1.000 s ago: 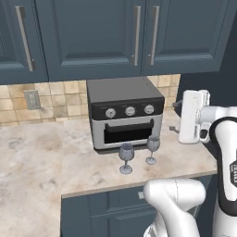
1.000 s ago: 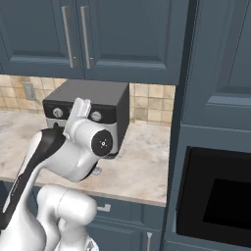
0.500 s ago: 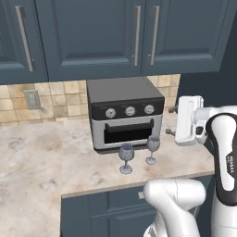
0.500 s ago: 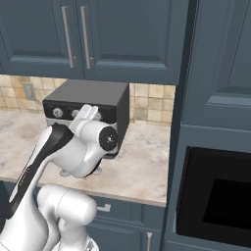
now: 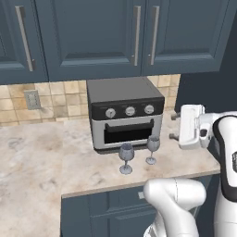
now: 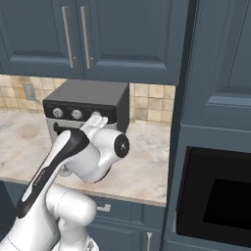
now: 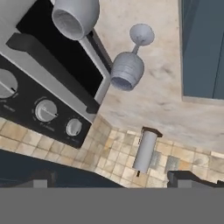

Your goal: Retrieve the wine glasses from the counter and place one next to each plate.

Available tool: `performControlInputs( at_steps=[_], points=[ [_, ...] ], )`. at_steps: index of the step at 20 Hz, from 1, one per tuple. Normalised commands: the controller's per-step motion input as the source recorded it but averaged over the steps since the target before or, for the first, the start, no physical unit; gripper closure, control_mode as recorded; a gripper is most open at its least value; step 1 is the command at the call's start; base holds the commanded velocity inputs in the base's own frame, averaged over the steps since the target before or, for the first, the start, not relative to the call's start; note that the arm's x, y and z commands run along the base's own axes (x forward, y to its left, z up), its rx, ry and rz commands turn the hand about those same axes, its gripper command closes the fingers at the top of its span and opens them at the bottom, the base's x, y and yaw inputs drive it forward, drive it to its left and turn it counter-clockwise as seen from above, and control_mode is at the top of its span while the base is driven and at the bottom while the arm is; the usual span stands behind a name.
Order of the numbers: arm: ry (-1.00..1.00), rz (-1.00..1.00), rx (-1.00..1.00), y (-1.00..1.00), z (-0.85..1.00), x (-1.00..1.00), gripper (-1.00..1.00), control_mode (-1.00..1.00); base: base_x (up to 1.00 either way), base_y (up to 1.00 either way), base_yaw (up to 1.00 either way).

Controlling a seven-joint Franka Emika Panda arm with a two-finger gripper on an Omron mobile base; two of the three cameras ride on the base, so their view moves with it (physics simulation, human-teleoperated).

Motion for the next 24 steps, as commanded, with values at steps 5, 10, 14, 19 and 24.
performControlInputs(
  at_steps=[5, 10, 14, 19, 24],
  points=[
    [0.06, 0.00, 0.12, -0.13, -0.37, 0.00, -1.00, -1.00, 0.00, 0.00, 0.00],
    [0.07, 0.00, 0.16, -0.27, -0.23, 0.00, -1.00, -1.00, 0.00, 0.00, 0.00],
    [0.09, 0.00, 0.17, -0.26, -0.18, 0.00, -1.00, -1.00, 0.00, 0.00, 0.00],
    [0.08, 0.00, 0.14, -0.15, -0.32, 0.00, -1.00, -1.00, 0.00, 0.00, 0.00],
    [0.05, 0.00, 0.04, -0.01, -0.21, 0.03, -1.00, -1.00, 0.00, 0.00, 0.00]
  ],
)
